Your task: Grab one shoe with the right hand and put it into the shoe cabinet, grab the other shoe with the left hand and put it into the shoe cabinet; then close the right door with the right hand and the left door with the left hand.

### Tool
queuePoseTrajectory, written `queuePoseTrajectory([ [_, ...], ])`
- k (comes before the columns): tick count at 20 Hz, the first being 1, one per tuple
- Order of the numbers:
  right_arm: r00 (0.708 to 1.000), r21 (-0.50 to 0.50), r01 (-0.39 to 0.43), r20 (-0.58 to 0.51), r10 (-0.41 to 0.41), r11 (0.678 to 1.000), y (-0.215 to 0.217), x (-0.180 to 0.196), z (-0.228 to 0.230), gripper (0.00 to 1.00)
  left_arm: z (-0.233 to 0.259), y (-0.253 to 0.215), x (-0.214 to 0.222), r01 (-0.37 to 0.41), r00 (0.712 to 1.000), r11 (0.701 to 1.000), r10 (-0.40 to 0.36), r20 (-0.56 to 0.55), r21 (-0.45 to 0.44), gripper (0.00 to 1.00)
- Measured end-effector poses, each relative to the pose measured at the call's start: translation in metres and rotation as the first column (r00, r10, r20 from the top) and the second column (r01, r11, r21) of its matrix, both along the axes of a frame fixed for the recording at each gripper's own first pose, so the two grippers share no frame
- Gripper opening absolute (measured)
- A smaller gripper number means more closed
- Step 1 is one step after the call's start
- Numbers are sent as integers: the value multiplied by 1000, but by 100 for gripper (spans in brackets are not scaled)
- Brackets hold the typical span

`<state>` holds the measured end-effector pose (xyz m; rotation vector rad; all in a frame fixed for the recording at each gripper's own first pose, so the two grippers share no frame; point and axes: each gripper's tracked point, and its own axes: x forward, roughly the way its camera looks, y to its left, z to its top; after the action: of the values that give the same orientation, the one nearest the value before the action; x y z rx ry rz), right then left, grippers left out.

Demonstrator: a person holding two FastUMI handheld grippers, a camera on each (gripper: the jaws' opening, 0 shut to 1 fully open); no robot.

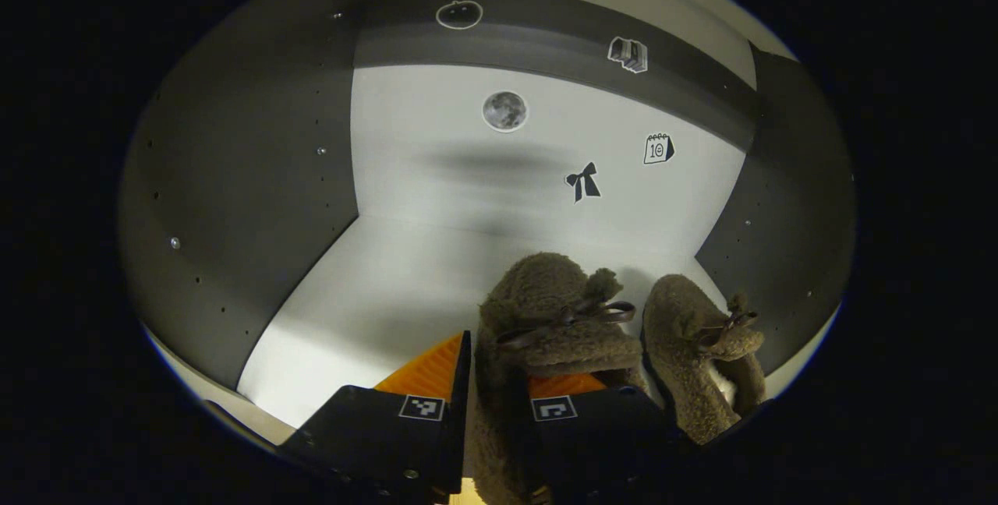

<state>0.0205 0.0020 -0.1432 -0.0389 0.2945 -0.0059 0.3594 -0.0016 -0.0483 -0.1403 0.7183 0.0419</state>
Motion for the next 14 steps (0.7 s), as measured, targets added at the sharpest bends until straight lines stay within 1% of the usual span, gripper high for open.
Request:
queuePoseTrajectory([
  [1, 1000, 0, -4, 0, 4, 1000, 0, 0, 0, 97, 1, -1, -2, 8, 1000, 1000, -8, 1, 2, 33],
  [2, 1000, 0, -8, 0, 8, 1000, 1, -1, 1, 94, 5, -2, -4, 15, 1000, 1000, -15, 7, 4, 33],
  [4, 1000, -3, -17, -3, 17, 1000, 3, 0, -1, 94, 14, -2, -8, 32, 999, 999, -33, 35, 11, 34],
  [5, 1000, -3, -21, -6, 21, 1000, 4, 0, -2, 94, 18, -4, -11, 41, 998, 999, -41, 48, 9, 50],
  [6, 1000, -1, -25, -9, 25, 1000, 6, 0, -2, 94, 20, -5, -16, 45, 997, 999, -46, 55, 8, 50],
  [7, 1000, 2, -29, -9, 29, 1000, 7, 0, -3, 94, 25, -5, -21, 52, 996, 999, -52, 70, 11, 35],
  [9, 999, 4, -35, -9, 35, 999, 9, -1, -3, 94, 39, -3, -35, 63, 990, 997, -68, 123, 41, 36],
  [10, 999, 6, -38, -10, 38, 999, 10, -1, -3, 97, 48, -3, -44, 78, 984, 995, -87, 153, 61, 35],
  [11, 999, 7, -41, -11, 41, 999, 11, -2, -4, 97, 61, -3, -52, 95, 976, 993, -107, 190, 75, 35],
  [12, 999, 9, -43, -13, 44, 999, 12, -2, -5, 94, 75, -5, -62, 110, 966, 991, -125, 225, 80, 34],
  [14, 999, 15, -48, -17, 48, 999, 13, -2, -6, 94, 105, -10, -86, 136, 942, 988, -150, 299, 69, 33],
])
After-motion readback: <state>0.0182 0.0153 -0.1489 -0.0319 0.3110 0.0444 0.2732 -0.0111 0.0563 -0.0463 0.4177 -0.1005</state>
